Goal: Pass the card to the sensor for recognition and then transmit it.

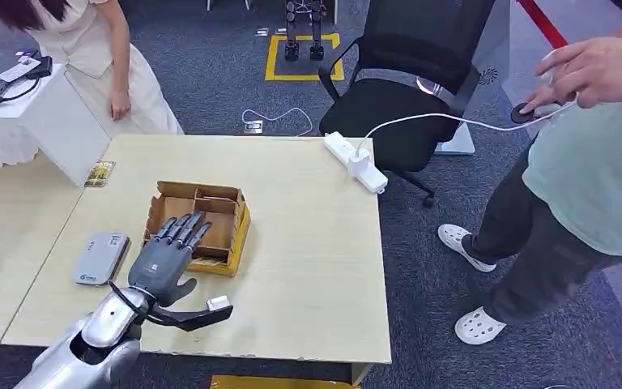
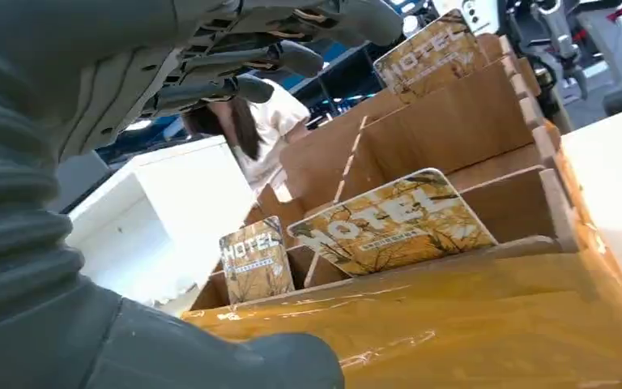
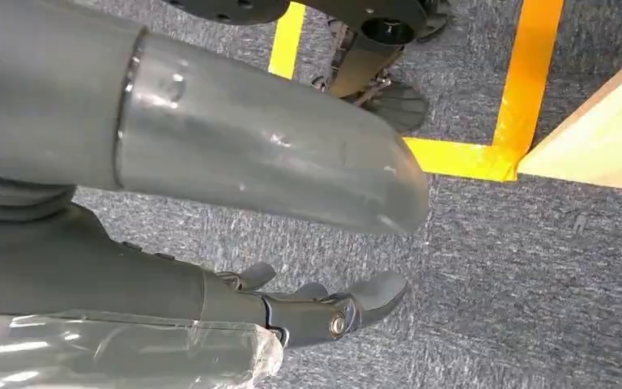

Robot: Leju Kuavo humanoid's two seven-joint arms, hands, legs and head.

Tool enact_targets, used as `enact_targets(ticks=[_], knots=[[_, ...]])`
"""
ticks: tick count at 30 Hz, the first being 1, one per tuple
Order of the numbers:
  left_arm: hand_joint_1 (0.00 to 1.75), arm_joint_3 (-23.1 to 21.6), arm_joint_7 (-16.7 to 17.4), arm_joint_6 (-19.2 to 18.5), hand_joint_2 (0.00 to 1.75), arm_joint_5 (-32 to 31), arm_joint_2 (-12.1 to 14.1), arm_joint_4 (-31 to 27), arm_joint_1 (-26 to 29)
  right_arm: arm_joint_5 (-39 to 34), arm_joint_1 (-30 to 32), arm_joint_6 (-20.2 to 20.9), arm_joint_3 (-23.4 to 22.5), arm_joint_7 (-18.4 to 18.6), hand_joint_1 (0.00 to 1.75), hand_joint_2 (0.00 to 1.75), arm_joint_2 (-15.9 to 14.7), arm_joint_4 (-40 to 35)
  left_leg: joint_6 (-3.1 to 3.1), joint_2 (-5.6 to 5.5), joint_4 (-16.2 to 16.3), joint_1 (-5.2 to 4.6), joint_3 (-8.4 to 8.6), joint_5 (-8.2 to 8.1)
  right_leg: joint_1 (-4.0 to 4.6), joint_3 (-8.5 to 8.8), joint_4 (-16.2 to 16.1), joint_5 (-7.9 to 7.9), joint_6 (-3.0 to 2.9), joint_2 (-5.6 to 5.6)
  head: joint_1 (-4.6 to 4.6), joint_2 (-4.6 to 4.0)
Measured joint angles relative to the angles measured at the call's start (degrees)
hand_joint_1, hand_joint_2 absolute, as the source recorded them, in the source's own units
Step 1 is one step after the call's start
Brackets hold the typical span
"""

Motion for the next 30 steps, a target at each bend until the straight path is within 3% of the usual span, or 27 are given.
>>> enact_targets(ticks=[4, 15, 16, 17, 18, 19, 22, 26, 30], knots=[[0.00, 0.0, -2.7, -1.2, 1.75, 1.9, 0.5, 0.0, 0.2, 0.3, -0.1, 0.1, -0.1, 0.0, 0.00, 0.00, 0.0, 0.0, 0.00, 0.00, 0.0, 0.00, 0.00, 0.00, 0.00, 0.00, 0.0, 0.00, 0.00, 0.00, 0.02, 0.00], [0.02, -0.3, -3.6, -1.2, 1.75, 2.8, 0.6, 0.0, 0.4, 0.8, -0.1, 0.3, -0.2, 0.0, 0.00, 0.00, 0.0, 0.0, 0.00, -0.01, 0.0, 0.00, -0.01, 0.00, 0.00, 0.00, 0.0, 0.00, 0.00, -0.01, 0.02, 0.00], [1.52, -0.3, -3.6, -1.2, 1.75, 2.9, 0.6, 0.0, 0.4, 0.9, -0.2, 0.3, -0.2, 0.0, 0.00, 0.00, 0.0, 0.0, 0.00, -0.01, 0.0, 0.00, -0.01, 0.00, 0.00, 0.00, 0.0, 0.00, 0.00, -0.01, 0.02, 0.00], [1.54, -0.3, -3.6, -1.2, 1.75, 3.0, 0.6, 0.0, 0.4, 0.9, -0.2, 0.3, -0.2, -0.1, 0.00, 0.00, 0.0, 0.0, 0.00, -0.01, 0.0, 0.00, -0.01, 0.00, 0.00, 0.00, 0.0, 0.00, 0.00, -0.01, 0.02, 0.00], [1.71, -0.4, -3.6, -1.2, 1.75, 3.1, 0.6, 0.0, 0.4, 0.9, -0.2, 0.3, -0.2, -0.1, 0.00, 0.00, 0.0, 0.0, 0.00, -0.01, 0.0, 0.00, -0.01, 0.00, 0.00, 0.00, 0.0, 0.00, 0.00, -0.01, 0.02, 0.00], [1.75, -0.4, -3.6, -1.2, 1.75, 3.3, 0.7, 0.0, 0.4, 0.9, -0.2, 0.3, -0.2, -0.1, 0.00, 0.00, 0.0, 0.0, 0.00, -0.01, 0.0, 0.00, -0.01, 0.00, 0.00, 0.00, 0.0, 0.00, 0.00, -0.01, 0.02, 0.00], [1.73, -0.4, -3.7, -1.2, 1.75, 3.5, 0.9, 0.0, 0.4, 0.9, -0.2, 0.3, -0.2, -0.1, 0.00, 0.00, 0.0, 0.0, 0.00, -0.01, 0.0, 0.00, 0.00, 0.00, 0.00, 0.00, 0.0, 0.00, 0.00, -0.01, 0.02, 0.00], [1.57, -0.4, -3.7, -1.2, 1.75, 3.6, 1.0, 0.0, 0.4, 0.9, -0.3, 0.3, -0.2, -0.1, 0.00, 0.00, 0.0, 0.0, 0.00, -0.01, 0.0, 0.00, 0.00, 0.00, 0.00, 0.00, 0.0, 0.00, 0.00, -0.01, 0.02, 0.00], [1.57, -0.4, -3.8, -1.2, 1.75, 4.3, 1.0, 0.0, 0.5, 0.9, -0.4, 0.3, -0.2, -0.1, 0.00, 0.00, 0.0, 0.0, 0.00, -0.01, 0.0, 0.00, 0.00, 0.00, 0.00, 0.01, 0.0, 0.00, 0.00, -0.01, 0.00, 0.00]])
